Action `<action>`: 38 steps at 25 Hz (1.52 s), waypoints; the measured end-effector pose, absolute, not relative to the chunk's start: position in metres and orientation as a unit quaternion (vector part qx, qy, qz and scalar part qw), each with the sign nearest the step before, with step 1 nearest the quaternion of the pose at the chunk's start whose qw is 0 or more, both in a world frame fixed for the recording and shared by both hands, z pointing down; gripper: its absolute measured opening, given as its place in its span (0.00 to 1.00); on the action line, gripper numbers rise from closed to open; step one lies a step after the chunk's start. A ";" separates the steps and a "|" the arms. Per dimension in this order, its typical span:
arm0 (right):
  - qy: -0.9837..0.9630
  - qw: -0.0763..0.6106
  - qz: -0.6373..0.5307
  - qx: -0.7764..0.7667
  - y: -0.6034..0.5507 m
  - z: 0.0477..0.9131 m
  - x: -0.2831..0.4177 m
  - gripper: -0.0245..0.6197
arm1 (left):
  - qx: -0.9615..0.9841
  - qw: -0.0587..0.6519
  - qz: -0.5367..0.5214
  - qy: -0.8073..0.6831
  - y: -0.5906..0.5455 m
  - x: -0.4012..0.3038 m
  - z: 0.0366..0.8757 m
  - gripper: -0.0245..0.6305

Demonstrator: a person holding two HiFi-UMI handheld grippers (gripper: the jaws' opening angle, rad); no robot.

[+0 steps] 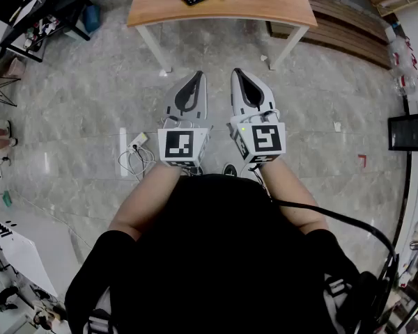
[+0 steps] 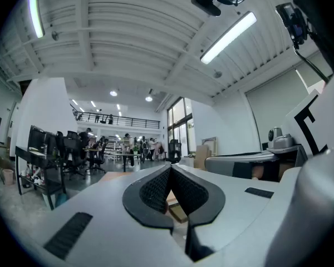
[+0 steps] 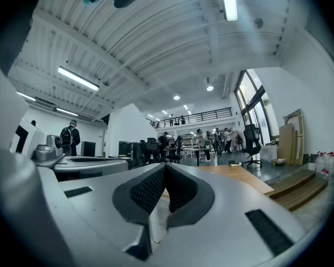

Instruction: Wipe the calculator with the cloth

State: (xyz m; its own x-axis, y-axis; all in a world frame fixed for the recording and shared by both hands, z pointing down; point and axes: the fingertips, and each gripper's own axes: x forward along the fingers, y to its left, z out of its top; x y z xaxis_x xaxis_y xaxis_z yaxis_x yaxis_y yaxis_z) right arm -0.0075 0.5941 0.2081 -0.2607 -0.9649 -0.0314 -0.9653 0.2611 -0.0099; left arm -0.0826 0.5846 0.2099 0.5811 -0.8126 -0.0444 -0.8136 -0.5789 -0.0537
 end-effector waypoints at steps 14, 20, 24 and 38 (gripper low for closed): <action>0.806 0.015 -0.010 -0.592 0.574 0.222 0.025 0.06 | -0.876 0.027 0.000 0.482 0.570 -0.049 0.224 0.04; 0.812 0.026 -0.006 -0.583 0.556 0.215 0.040 0.06 | -0.868 0.024 -0.004 0.497 0.550 -0.037 0.228 0.04; 0.814 0.020 -0.010 -0.580 0.541 0.221 0.043 0.06 | -0.866 0.020 -0.010 0.500 0.534 -0.033 0.235 0.04; 0.804 -0.001 -0.032 -0.593 0.375 0.261 0.054 0.06 | -0.871 0.025 -0.019 0.491 0.361 -0.025 0.260 0.04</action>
